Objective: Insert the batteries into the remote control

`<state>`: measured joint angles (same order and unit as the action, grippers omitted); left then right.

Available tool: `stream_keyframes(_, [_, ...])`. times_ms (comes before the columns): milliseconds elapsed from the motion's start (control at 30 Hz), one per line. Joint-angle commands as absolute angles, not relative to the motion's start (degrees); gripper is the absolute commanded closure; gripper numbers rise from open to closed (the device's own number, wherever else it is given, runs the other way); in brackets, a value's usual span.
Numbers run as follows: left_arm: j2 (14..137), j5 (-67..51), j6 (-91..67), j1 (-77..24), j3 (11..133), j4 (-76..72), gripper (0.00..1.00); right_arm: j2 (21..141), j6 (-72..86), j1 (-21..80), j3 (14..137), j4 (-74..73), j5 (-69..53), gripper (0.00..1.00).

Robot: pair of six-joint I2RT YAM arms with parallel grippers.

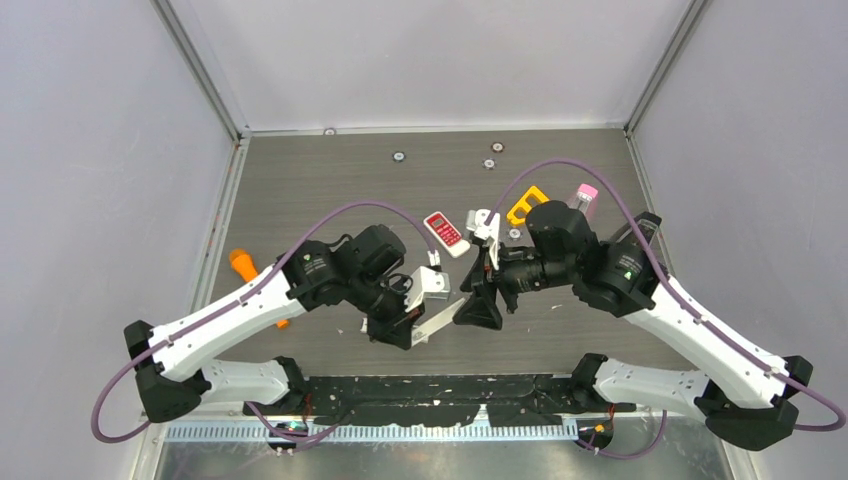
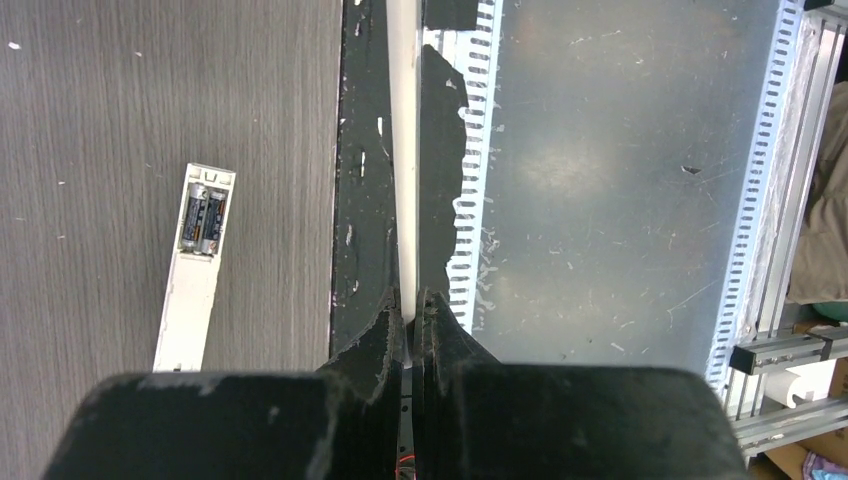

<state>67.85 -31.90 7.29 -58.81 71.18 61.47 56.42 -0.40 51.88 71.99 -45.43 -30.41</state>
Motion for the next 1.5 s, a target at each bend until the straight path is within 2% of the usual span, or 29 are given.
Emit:
stream_keyframes(0, [66.0,-34.3,9.0,-59.0,73.6,62.0,1.0,57.1,-1.4,51.8,71.0,-42.4,-34.3,0.34])
stream_keyframes(67, [65.8,-34.3,9.0,-59.0,73.6,62.0,1.0,57.6,-1.0,51.8,70.9,-42.4,-34.6,0.47])
stream_keyframes(100, [65.6,-34.3,9.0,-59.0,73.6,61.9,1.0,57.7,-0.6,51.8,71.0,-42.2,-34.5,0.56])
stream_keyframes(167, [65.4,-34.4,9.0,-59.0,73.7,62.0,1.0,57.7,-0.1,51.8,70.9,-41.7,-34.9,0.66])
stream_keyframes(267, [65.1,-34.3,8.9,-59.0,73.9,61.8,1.0,57.2,1.7,51.8,70.6,-40.6,-36.2,0.74])
stream_keyframes(300, [65.1,-34.3,8.8,-59.0,73.9,61.8,1.0,57.1,2.0,51.8,70.3,-40.4,-36.7,0.84])
stream_keyframes(333, [65.0,-34.3,8.7,-59.0,74.0,61.8,0.99,57.0,2.2,51.8,70.0,-39.9,-37.5,0.89])
stream_keyframes(367, [65.0,-34.2,8.7,-59.0,74.1,61.7,0.93,56.8,2.6,51.8,69.9,-39.7,-37.7,0.93])
stream_keyframes(467, [63.8,-32.7,7.6,-59.0,74.1,60.7,0.5,55.2,4.2,51.7,68.5,-37.9,-36.6,0.95])
stream_keyframes(533, [62.1,-30.4,6.4,-59.0,73.2,58.6,0.3,54.0,5.9,51.8,67.5,-37.1,-34.0,0.95])
stream_keyframes(667, [55.2,-22.6,0.8,-58.9,66.9,46.6,0.14,51.1,13.5,51.8,63.1,-34.7,-27.1,0.95])
stream_keyframes(800, [49.5,-9.7,-7.3,-57.9,59.7,37.4,0.08,47.6,26.4,51.7,54.8,-27.7,-21.9,0.95])
stream_keyframes(867, [46.4,-4.8,-12.5,-56.8,56.0,32.9,0.01,46.0,32.6,51.7,49.5,-22.4,-20.3,0.95])
stream_keyframes(1033, [42.5,0.9,-22.5,-54.1,48.9,28.1,0.0,43.4,51.5,52.0,32.2,-2.4,-13.1,0.95])
stream_keyframes(1133, [42.6,1.8,-28.7,-50.7,45.5,29.1,0.01,44.6,65.5,53.1,23.4,15.4,-8.8,0.95])
stream_keyframes(1167, [42.7,1.3,-30.5,-48.9,44.2,29.3,0.01,45.1,68.0,53.8,21.1,16.6,-7.6,0.95])
stream_keyframes(1267, [41.7,-2.4,-34.8,-42.7,39.0,28.2,0.04,47.5,70.4,55.3,18.3,23.6,-2.0,0.95])
stream_keyframes(1467, [39.1,-7.2,-40.2,-32.1,30.4,27.4,0.08,56.6,72.9,58.9,18.4,33.9,1.8,0.95])
